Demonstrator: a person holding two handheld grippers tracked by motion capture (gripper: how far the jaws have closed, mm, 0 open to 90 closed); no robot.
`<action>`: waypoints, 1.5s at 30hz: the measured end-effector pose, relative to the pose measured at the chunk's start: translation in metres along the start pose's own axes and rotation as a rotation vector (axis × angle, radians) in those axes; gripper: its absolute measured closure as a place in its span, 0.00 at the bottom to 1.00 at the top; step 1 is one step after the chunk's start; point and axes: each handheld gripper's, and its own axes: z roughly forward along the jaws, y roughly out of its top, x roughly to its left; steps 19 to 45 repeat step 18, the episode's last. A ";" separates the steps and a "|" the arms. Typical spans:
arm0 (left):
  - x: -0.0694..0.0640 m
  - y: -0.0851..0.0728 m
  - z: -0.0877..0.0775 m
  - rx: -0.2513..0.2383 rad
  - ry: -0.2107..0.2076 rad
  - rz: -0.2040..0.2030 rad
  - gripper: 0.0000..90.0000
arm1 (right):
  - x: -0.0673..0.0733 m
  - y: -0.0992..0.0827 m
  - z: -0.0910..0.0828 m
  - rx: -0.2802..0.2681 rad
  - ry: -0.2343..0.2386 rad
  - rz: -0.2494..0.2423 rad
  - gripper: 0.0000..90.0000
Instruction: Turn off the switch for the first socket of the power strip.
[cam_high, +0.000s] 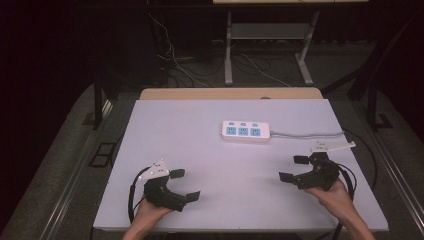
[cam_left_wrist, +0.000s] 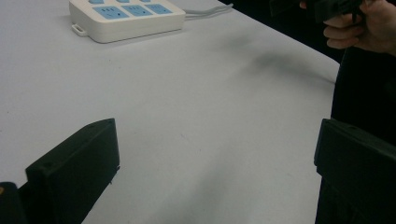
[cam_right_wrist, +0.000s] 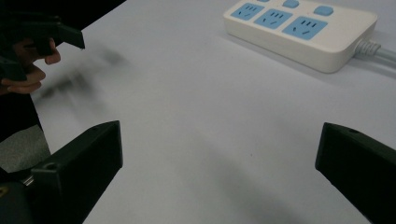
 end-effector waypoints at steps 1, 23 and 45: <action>0.000 0.000 0.000 0.000 0.000 0.000 0.00 | 0.001 -0.003 0.000 -0.001 -0.002 0.000 0.00; 0.001 0.000 0.000 0.001 0.017 0.000 0.00 | 0.013 -0.051 -0.003 -0.011 -0.023 0.017 0.00; 0.001 0.000 0.000 0.001 0.017 0.000 0.00 | 0.013 -0.051 -0.003 -0.011 -0.023 0.017 0.00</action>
